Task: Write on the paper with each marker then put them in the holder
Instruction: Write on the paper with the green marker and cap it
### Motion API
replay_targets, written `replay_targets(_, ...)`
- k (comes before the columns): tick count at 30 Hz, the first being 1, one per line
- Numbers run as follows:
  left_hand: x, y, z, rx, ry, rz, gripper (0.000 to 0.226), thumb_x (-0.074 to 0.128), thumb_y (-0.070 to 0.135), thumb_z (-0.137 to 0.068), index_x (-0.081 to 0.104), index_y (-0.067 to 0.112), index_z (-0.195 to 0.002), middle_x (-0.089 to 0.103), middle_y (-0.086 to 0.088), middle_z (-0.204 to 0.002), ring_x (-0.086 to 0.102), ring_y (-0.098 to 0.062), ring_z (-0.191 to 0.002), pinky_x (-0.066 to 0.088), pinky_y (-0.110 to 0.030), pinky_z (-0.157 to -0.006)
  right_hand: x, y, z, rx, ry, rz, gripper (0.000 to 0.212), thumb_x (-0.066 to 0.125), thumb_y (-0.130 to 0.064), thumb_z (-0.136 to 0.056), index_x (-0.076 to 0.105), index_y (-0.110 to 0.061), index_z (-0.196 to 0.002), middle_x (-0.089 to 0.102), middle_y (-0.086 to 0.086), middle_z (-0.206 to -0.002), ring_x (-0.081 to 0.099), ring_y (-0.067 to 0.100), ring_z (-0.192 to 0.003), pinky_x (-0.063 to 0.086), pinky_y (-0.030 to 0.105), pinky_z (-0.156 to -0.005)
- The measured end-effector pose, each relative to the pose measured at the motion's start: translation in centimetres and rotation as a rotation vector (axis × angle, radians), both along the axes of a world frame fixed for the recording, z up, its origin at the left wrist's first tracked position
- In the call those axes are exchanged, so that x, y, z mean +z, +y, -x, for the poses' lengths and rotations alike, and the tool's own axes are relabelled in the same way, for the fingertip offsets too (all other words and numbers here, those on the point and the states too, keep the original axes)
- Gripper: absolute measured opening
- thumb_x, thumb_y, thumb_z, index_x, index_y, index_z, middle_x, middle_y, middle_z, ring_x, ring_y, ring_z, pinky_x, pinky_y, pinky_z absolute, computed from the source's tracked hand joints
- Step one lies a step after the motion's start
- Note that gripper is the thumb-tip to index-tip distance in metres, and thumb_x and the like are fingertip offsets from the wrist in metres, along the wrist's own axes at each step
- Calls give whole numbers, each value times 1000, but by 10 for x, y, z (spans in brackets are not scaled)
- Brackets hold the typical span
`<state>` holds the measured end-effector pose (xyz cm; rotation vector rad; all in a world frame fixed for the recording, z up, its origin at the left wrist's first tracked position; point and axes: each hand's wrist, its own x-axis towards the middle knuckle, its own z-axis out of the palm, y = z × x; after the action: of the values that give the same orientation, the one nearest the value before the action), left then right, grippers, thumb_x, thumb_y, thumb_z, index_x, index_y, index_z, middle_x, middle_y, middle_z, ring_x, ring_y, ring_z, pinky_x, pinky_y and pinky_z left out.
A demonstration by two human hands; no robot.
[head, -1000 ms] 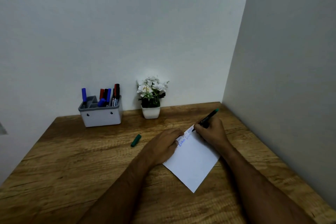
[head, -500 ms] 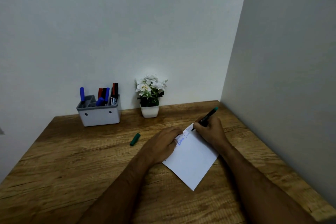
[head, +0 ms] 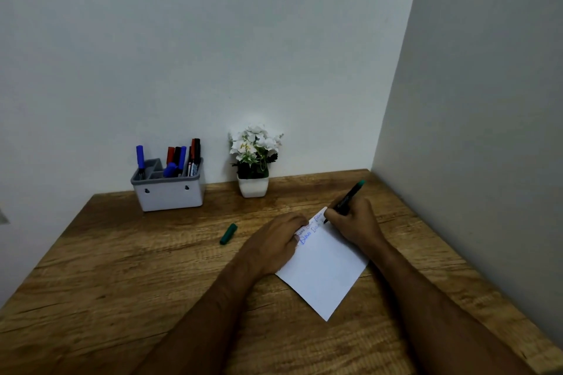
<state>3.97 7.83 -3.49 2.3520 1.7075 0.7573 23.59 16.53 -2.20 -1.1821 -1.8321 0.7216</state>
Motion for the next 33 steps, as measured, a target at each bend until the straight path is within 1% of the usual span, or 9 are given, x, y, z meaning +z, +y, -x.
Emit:
replay_targets(4,-1,1,0,4,1,12,43,41,17,-103,43,18,-146,40,5,-152,36,-10,-138,21,-12,-106,1,1,0,-37,30,-6,15,69,-7,-84,73,-11,-71,72,2,-68,67,11,-62,48,24,-55)
replay_targets(10,-2,1,1,-2,-9,23,44,41,17,-103,43,19,-146,38,6,-153,34,-9,-140,23,-17,-112,1,1,0,-44,29,-6,14,70,-7,-86,74,-12,-74,73,0,-71,68,6,-64,46,15,-55)
replay_targets(14,-1,1,1,-10,-16,12,43,42,16,-102,44,18,-145,41,5,-152,36,-10,-139,23,-17,-110,1,1,0,-46,26,7,15,70,-7,-87,73,-14,-74,73,-1,-73,68,6,-65,47,17,-57)
replay_targets(17,-2,2,1,-15,-15,22,43,41,16,-102,44,18,-145,40,5,-152,35,-9,-139,26,-20,-113,0,3,-1,-67,32,-1,15,71,-8,-85,72,-14,-71,71,-2,-68,65,6,-61,46,21,-56)
replay_targets(20,-4,2,3,-16,-10,25,44,41,17,-102,43,19,-146,39,6,-153,34,-9,-141,25,-22,-116,-1,4,-1,-67,46,9,13,70,-8,-84,74,-13,-72,74,0,-71,71,12,-68,52,25,-59)
replay_targets(22,-5,3,3,-13,-8,23,44,42,16,-102,44,19,-146,39,6,-153,34,-9,-140,25,-21,-115,-1,5,-1,-70,53,25,13,70,-9,-84,74,-12,-72,74,0,-72,71,12,-68,53,26,-60)
replay_targets(26,-4,3,2,-14,-11,17,43,42,15,-102,44,19,-145,40,6,-152,35,-9,-139,25,-19,-113,-2,7,-1,-88,66,18,15,70,-9,-83,72,-13,-69,72,-1,-67,66,7,-60,48,25,-56)
replay_targets(29,-5,4,2,-10,-11,15,43,42,15,-102,45,20,-145,41,7,-152,35,-8,-138,24,-18,-112,-2,6,-1,-87,74,22,13,71,-8,-84,73,-12,-71,72,-1,-69,66,6,-61,47,21,-56)
replay_targets(33,-4,4,2,-17,-12,-3,43,42,14,-101,46,19,-143,44,6,-149,38,-8,-136,24,-14,-108,-2,5,0,-102,78,27,12,71,-9,-87,74,-10,-75,73,0,-71,67,5,-62,47,20,-56)
